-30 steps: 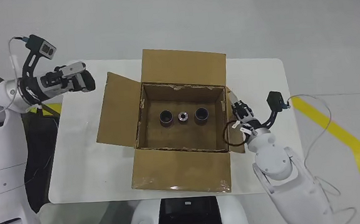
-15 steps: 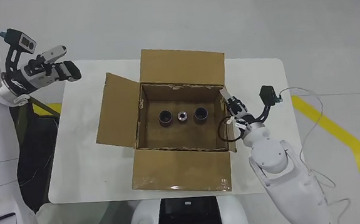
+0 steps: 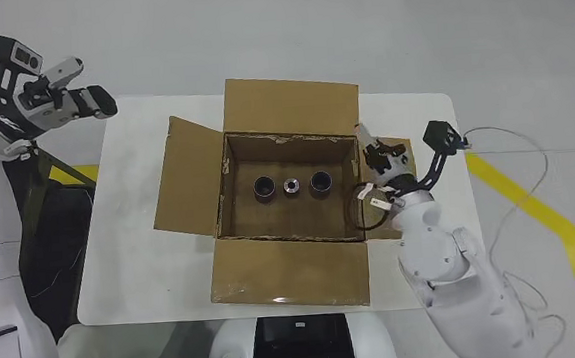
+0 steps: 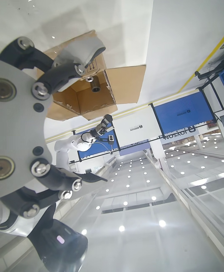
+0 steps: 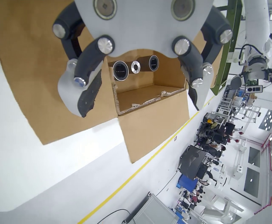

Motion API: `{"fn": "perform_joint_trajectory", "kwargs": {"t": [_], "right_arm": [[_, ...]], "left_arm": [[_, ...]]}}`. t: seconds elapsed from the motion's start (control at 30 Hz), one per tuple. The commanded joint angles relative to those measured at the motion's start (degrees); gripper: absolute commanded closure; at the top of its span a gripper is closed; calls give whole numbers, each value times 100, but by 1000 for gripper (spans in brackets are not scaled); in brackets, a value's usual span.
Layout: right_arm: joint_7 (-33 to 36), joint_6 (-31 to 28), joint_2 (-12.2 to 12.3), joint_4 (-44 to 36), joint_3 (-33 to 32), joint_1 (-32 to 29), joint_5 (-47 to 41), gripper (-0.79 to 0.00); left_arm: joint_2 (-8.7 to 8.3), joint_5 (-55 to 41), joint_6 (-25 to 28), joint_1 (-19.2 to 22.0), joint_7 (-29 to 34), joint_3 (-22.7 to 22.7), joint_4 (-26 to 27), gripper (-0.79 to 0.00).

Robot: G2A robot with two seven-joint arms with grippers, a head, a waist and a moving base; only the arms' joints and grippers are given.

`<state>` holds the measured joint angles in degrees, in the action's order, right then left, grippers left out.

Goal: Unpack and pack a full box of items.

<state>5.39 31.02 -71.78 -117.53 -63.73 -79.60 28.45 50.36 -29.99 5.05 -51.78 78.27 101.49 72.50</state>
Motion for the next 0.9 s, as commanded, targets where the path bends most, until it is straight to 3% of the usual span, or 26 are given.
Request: {"fn": "perform_joint_trajectory", "kwargs": {"t": [0.0,0.2,0.5,0.87], "right_arm": [[382,58,-1,-19,174,187,301,-785],[1487,-94,-27,203,774,788,1011,-785],[2689,287,-155,441,1600,1509,2103,-785],[2947,362,-202,515,1695,1658,2176,-785]], "left_arm": [[-22,27,27,32,31,-10,-41,-785],[-80,165,54,148,168,-97,-202,-785],[-151,238,110,296,226,-141,-564,-785],[-151,238,110,296,226,-141,-564,-785]]}}
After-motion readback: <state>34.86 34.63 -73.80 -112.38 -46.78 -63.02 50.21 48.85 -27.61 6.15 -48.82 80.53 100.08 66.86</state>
